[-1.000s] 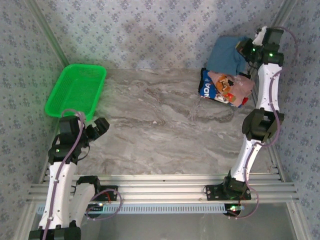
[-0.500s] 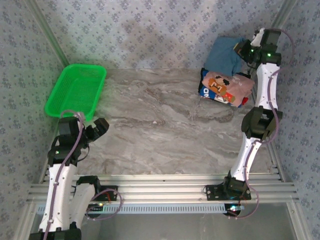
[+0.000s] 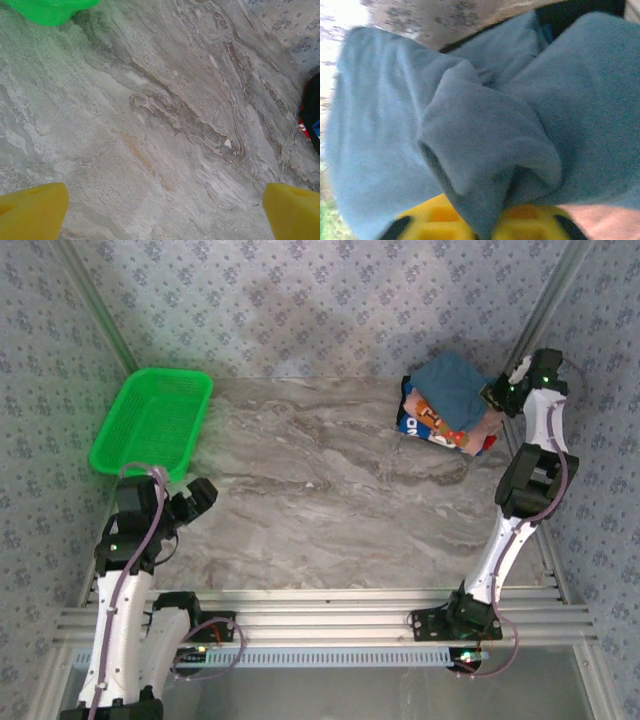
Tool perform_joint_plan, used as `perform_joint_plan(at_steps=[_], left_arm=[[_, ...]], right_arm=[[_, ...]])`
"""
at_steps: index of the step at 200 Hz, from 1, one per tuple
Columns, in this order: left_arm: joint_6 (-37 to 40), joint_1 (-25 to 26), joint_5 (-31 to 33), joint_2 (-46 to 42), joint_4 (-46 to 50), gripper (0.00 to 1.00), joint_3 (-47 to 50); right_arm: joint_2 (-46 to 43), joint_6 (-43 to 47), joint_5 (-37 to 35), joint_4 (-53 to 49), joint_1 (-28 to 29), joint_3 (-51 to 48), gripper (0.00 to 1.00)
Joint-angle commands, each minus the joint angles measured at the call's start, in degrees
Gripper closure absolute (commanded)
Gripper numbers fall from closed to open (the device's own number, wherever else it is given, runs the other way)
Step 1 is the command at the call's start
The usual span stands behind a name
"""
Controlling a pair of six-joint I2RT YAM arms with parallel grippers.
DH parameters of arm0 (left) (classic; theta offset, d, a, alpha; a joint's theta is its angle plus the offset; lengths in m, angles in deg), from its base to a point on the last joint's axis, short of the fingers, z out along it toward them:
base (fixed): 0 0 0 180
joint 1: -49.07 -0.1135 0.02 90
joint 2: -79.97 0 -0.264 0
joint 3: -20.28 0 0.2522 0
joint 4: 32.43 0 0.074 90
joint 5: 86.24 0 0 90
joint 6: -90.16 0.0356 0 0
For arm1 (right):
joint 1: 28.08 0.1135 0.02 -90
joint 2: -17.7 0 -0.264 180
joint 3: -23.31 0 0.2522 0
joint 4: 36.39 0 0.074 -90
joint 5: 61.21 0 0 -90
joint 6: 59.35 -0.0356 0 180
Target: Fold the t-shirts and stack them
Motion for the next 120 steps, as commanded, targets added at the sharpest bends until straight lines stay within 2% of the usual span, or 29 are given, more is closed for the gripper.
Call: perform_joint_plan(at_steps=[1,24,47,76,93,108,113,120], left_arm=[[-0.2,-0.6,0.0,0.0,1.1,0.00,-0.3],[-0.7,-0.5,-0.1,-0.2,1.3,0.00,-0.3],[-0.7,-0.6,-0.1,-0.1,1.7,0.00,-1.0],[-0.8,-0.6,-0.2,-0.2,1.9,0.00,-2.5],[-1.4,-0.5,-1.0,-0.4,0.8,0.00,-3.0],[-2.0,-0.4,-1.3,-0.7,-0.4,0.00,-3.2],[-2.2,-0.4,-1.4,-0.7,-0.9,0.00,-3.2],[-2.3,-0.4,-1.4,-0.5,-1.4,0.00,-3.3]], right_arm=[[0.5,1.0,-3.1,-2.1,-1.0,-2.2,0.67],[0.9,1.1,-4.6,-4.3,-1.7,-3.6,0.52],[-1.0,1.9,-4.9,-4.6,-2.3,-5.6,0.46],[-8.5,-0.1,-6.6,-0.5,-3.4,-12.7,0.37],[-13.6,-1.2,-5.5,2.5,-4.2,-17.7,0.17],[-17.7,-1.7,-4.8,5.7,-4.6,-21.4,0.13],[-19.1,-1.8,-4.6,6.2,-4.7,-22.6,0.06],[-20.8,-1.8,-4.5,6.5,-4.9,-23.8,0.04]])
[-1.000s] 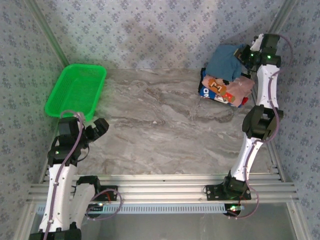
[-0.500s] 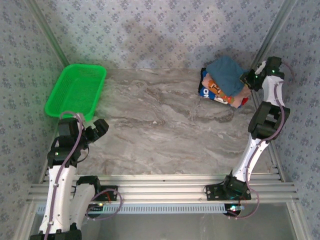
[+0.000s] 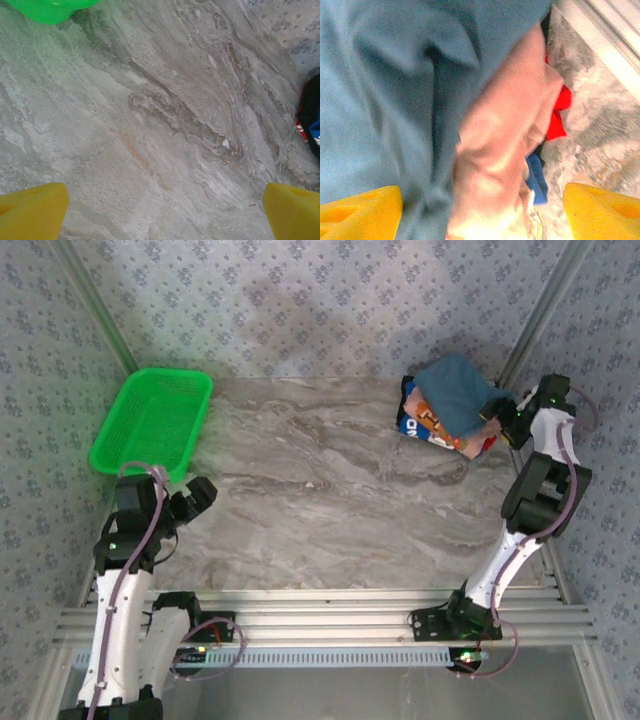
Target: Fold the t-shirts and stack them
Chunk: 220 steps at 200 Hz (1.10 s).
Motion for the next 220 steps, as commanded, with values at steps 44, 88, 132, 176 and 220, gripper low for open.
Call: perform_joint_plan(at_steps=[44,88,132,176,220], left_arm=[[-0.1,-0.2,-0.2,0.5,-3.0,0.00,-2.9],[4.5,-0.2,9.4,-1.6,-8.7,0.00,2.2],[11.7,-0.3,20.6,0.6,-28.4,0.00,13.9],[23.1,-0.5,23.5,7.9,-55.4,0.00,25.3],[26.0,-2.7,21.5,16.9,-69.3,0.00,28.8]], right_arm=[[-20.8,0.5,4.0,7.3,-1.2,-15.7,0.00],[-40.5,3.9,3.3,23.4,4.2,-45.6,0.00],[-43.8,7.2,-8.7,30.1,11.8,-54.5,0.00],[-45.1,16.9,-19.8,51.6,21.3,-66.4,0.00],[-45.5,14.2,-21.8,70.7,22.6,-75.6,0.00]])
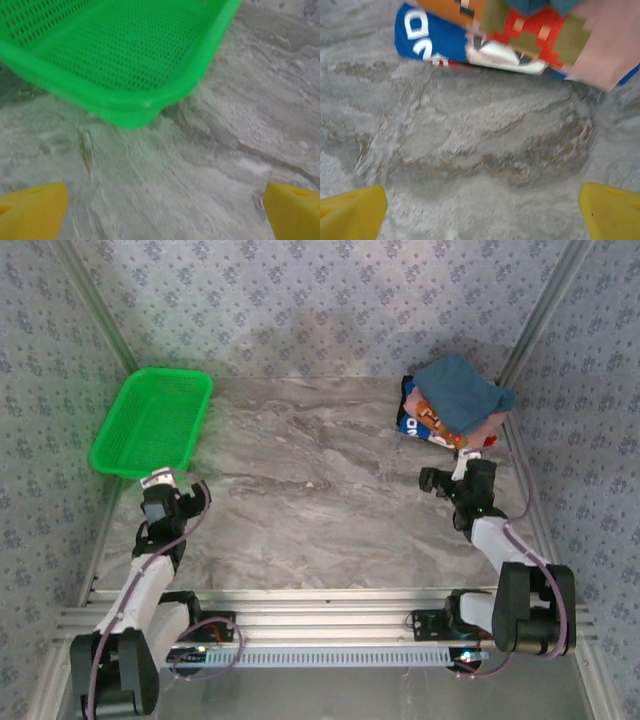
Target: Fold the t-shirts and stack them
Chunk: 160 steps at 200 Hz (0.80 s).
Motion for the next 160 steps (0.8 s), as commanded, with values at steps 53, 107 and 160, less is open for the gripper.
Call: perform_joint_plan(at_steps=[53,107,160], left_arm=[[4.3,-1.1,-1.5,21.7,-34.8,0.00,2.4],[9.3,-0.5,-9.7,37.2,-44.0,0.00,-2.1],[11.1,-0.3,-12.9,37.0,-37.8,0.01,-4.8]], right_arm=[[5.0,7.6,-3.5,21.1,3.0,-0.9,0.00],[2.5,5.2,-4.1,27.1,-1.1,-11.0,0.00],[18.7,6.4,-3.2,31.5,-1.0,-4.8,0.00]])
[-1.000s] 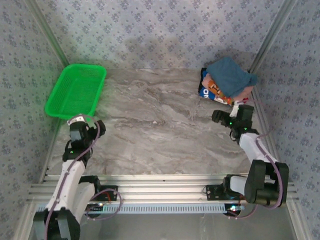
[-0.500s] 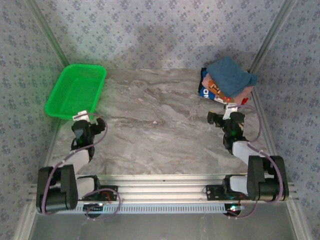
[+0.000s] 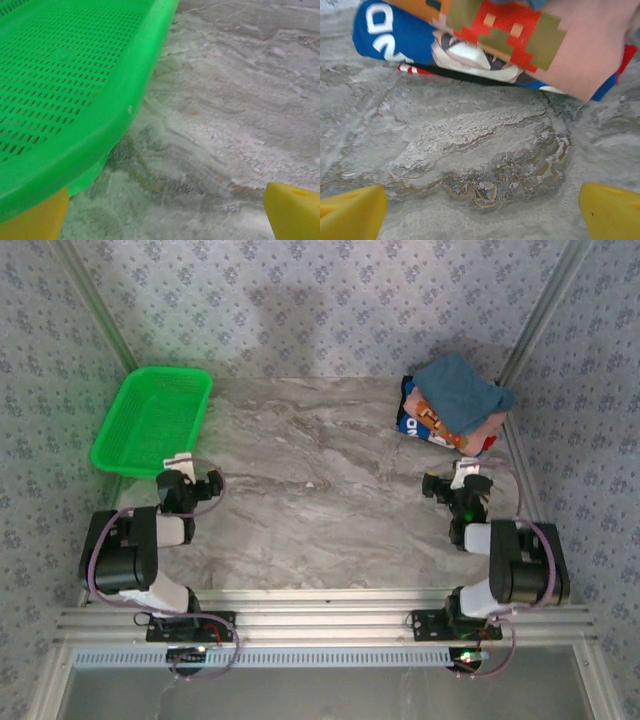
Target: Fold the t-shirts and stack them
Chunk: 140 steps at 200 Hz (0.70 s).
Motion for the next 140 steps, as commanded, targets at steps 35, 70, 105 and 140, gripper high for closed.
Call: perform_joint_plan(at_steps=[35,70,105,140], left_arm=[[2.6,1.8,0.6,-0.4,1.5,0.00,-2.3],[2.6,1.8,0.7,-0.3,1.4,0.00,-2.2],[2.7,1.8,0.7,-0.4,1.4,0.00,-2.3],[2.6,1.8,0.7,-0.3,1.4,0.00,-2.2]], right_arm=[[2.3,2.0,-4.8,0.8,2.9,3.8,0.00],[2.1,3.0,-4.5,-0.8,3.6,4.6,0.00],[2.2,3.0,-4.2,-1.0,3.4,4.6,0.00],[2.2,3.0,-4.1,-1.0,3.5,4.6,0.00]])
